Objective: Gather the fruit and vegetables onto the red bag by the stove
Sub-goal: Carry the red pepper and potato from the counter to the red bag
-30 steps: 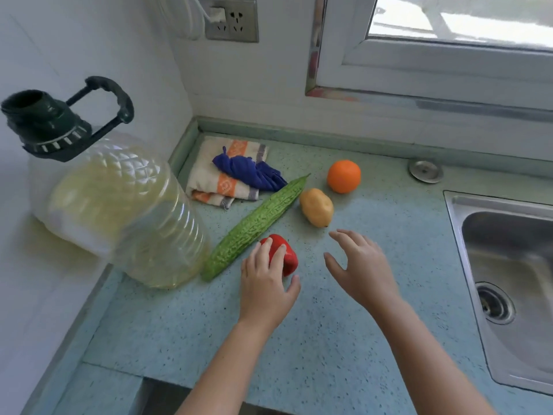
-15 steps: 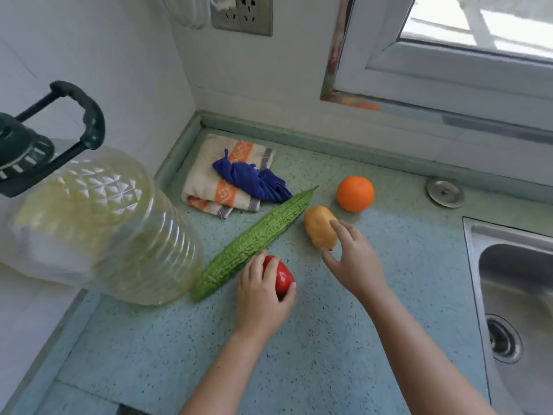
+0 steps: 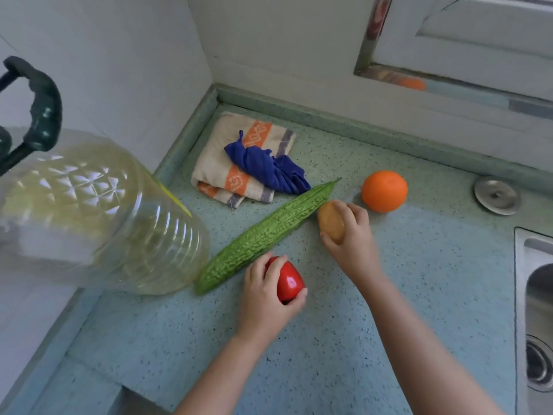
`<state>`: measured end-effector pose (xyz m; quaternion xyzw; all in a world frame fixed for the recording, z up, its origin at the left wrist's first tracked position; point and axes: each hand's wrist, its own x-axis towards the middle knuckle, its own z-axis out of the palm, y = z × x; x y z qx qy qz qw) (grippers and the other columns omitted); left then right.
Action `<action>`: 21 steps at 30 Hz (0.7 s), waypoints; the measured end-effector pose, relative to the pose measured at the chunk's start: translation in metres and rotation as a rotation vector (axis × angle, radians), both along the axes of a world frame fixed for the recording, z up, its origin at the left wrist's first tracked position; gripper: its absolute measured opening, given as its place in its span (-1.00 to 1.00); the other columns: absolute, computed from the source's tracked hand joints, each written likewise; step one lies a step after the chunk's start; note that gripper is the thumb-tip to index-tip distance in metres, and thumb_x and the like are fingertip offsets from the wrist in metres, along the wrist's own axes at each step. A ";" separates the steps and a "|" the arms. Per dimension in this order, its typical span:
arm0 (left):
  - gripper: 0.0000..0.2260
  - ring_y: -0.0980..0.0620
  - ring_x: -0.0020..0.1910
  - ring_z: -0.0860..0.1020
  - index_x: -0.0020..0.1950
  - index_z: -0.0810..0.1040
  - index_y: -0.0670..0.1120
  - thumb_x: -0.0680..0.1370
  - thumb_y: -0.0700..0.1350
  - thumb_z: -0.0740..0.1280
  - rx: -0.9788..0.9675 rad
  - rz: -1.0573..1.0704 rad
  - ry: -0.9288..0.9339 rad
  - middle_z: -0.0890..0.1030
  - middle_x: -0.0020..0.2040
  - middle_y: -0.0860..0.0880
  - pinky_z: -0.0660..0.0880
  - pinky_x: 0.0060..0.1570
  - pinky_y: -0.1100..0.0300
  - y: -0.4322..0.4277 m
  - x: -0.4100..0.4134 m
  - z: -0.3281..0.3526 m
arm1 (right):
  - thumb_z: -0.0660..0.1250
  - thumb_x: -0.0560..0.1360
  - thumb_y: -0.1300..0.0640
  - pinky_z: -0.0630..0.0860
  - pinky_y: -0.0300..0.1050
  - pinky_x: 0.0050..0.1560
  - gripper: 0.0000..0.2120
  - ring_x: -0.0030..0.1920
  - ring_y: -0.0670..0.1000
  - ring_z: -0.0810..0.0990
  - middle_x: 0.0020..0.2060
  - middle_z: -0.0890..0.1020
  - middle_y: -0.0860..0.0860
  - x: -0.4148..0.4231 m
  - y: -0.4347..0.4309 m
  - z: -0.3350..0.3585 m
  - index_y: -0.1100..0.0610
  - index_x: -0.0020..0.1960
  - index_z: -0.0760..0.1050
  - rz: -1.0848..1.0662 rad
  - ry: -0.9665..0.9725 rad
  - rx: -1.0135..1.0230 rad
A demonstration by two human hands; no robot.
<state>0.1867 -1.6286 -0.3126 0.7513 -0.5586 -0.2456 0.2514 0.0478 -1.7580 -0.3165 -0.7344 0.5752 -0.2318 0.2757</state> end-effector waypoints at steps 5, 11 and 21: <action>-0.45 0.00 0.23 0.31 0.28 0.43 -0.04 0.35 0.09 0.45 -0.008 0.010 0.040 0.35 0.28 -0.04 0.33 0.06 0.26 0.000 0.001 0.002 | 0.43 0.36 0.22 0.30 -0.13 0.16 -0.42 0.23 0.12 0.35 0.26 0.33 0.18 -0.001 0.006 -0.001 0.10 0.34 0.32 -0.022 -0.093 0.044; -0.42 0.04 0.15 0.40 0.24 0.44 0.01 0.29 0.23 0.36 -0.057 0.094 0.142 0.34 0.18 0.09 0.35 -0.02 0.40 0.009 -0.004 0.011 | 0.44 0.35 0.23 0.32 -0.10 0.17 -0.44 0.21 0.09 0.36 0.23 0.36 0.14 -0.016 0.025 0.010 0.12 0.31 0.36 -0.053 -0.178 0.078; -0.53 0.24 0.17 0.40 0.17 0.37 0.20 0.29 0.20 0.35 -0.309 0.224 0.215 0.41 0.18 0.15 0.34 0.00 0.55 0.052 -0.019 0.051 | 0.47 0.34 0.21 0.25 -0.59 -0.06 -0.47 -0.01 -0.31 0.38 0.04 0.42 -0.04 -0.016 0.073 0.057 -0.08 0.21 0.38 0.045 -0.403 0.038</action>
